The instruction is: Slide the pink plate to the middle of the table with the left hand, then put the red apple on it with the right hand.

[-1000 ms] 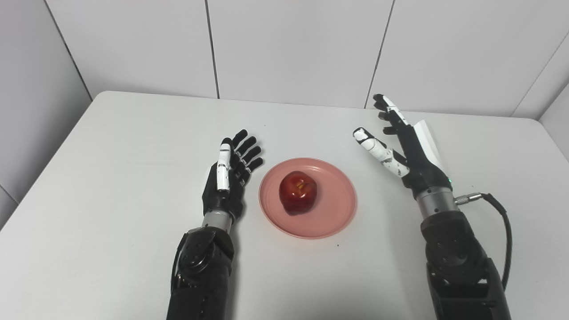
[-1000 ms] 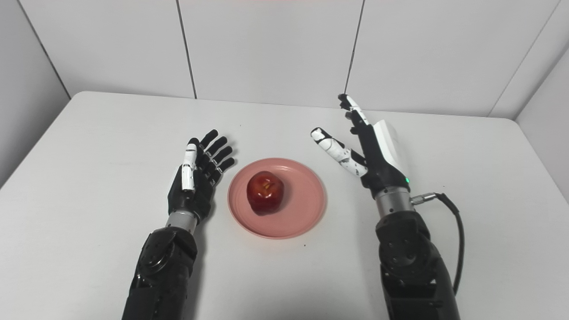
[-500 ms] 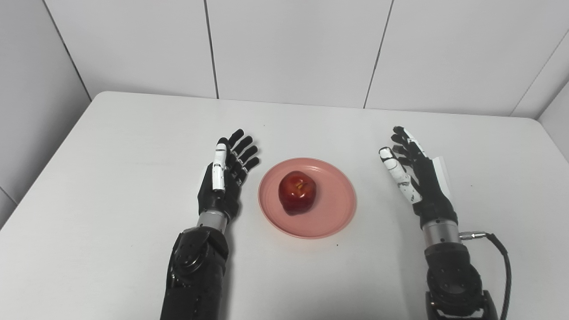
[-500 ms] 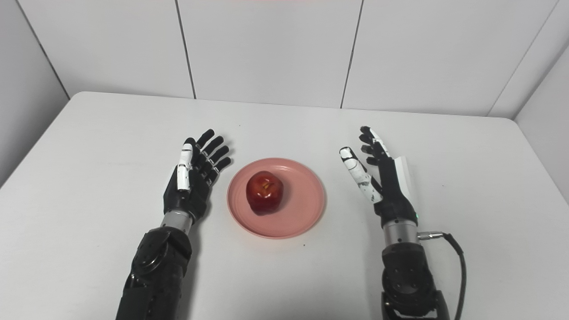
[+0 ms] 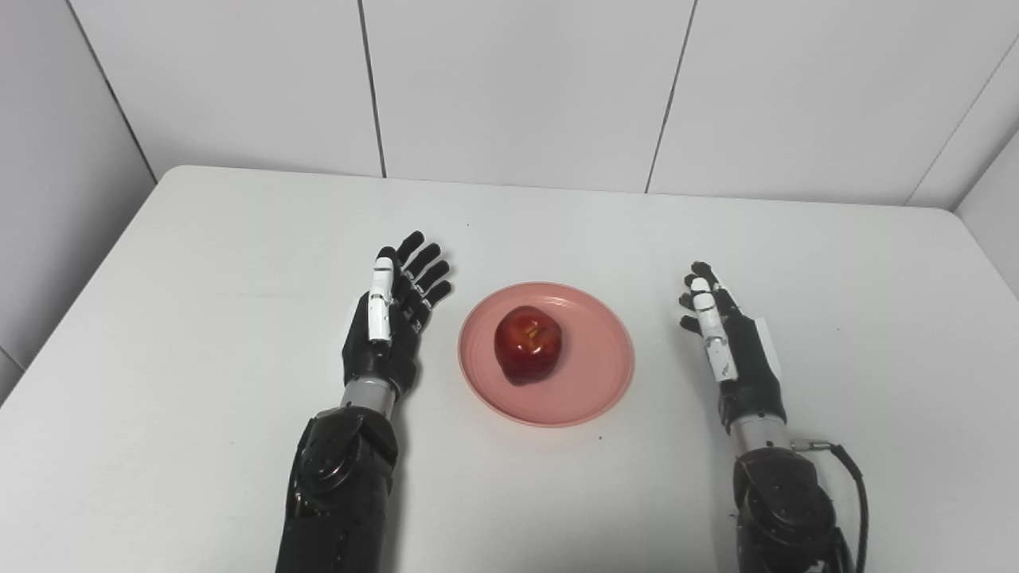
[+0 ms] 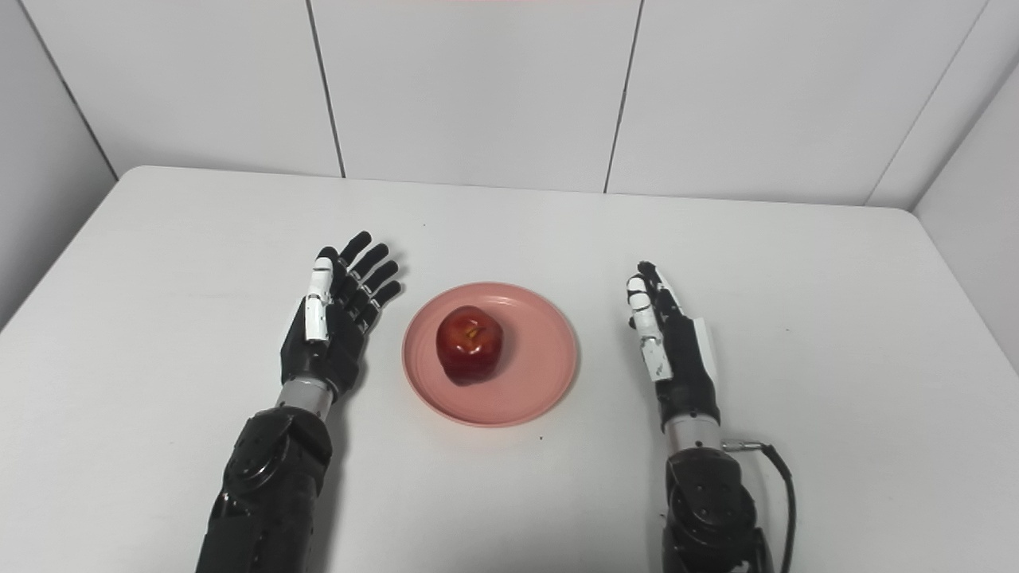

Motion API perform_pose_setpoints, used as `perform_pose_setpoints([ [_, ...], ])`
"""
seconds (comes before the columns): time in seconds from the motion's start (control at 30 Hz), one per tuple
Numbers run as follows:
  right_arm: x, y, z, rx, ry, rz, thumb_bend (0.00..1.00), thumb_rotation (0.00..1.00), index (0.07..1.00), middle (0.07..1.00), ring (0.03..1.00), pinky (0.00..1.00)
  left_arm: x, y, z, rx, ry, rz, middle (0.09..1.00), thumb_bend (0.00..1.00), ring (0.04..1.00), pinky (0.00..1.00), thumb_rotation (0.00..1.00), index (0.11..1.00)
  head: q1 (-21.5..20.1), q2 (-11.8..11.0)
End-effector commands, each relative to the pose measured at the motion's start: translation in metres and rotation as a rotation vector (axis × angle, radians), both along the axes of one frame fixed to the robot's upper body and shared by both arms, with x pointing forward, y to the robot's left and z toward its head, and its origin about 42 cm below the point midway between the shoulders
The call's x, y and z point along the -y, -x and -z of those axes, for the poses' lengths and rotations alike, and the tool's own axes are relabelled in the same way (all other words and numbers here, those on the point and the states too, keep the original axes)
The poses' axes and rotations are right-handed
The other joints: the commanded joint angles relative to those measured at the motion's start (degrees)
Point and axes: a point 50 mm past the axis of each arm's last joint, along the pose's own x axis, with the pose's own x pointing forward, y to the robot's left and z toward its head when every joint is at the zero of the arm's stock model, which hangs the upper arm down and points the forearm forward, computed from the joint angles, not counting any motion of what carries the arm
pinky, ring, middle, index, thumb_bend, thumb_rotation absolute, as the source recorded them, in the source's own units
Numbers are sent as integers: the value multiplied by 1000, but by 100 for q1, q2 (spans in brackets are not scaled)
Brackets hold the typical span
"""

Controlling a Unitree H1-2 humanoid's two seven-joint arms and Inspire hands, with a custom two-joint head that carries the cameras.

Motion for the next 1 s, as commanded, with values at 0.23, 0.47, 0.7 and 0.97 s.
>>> perform_pose_setpoints([
  [0.23,-1,-11,-11,88,-94,-34,168,1000,964,958,933,942,-5,2,4,-21,-7,5,878,355,867,869,1000,857,29,13],
  [0.47,-2,-10,-11,90,-99,-35,161,1000,960,958,931,938,-6,3,2,-18,-11,15,884,351,875,878,1000,864,41,45],
  [0.7,-5,-10,-12,93,-83,-40,158,1000,954,952,925,928,-8,2,2,-18,-10,18,891,352,881,885,1000,871,28,42],
  [0.97,-7,-7,-15,87,-112,-41,157,1000,960,959,936,953,-7,4,2,-19,-6,26,900,344,889,897,1000,880,60,53],
])
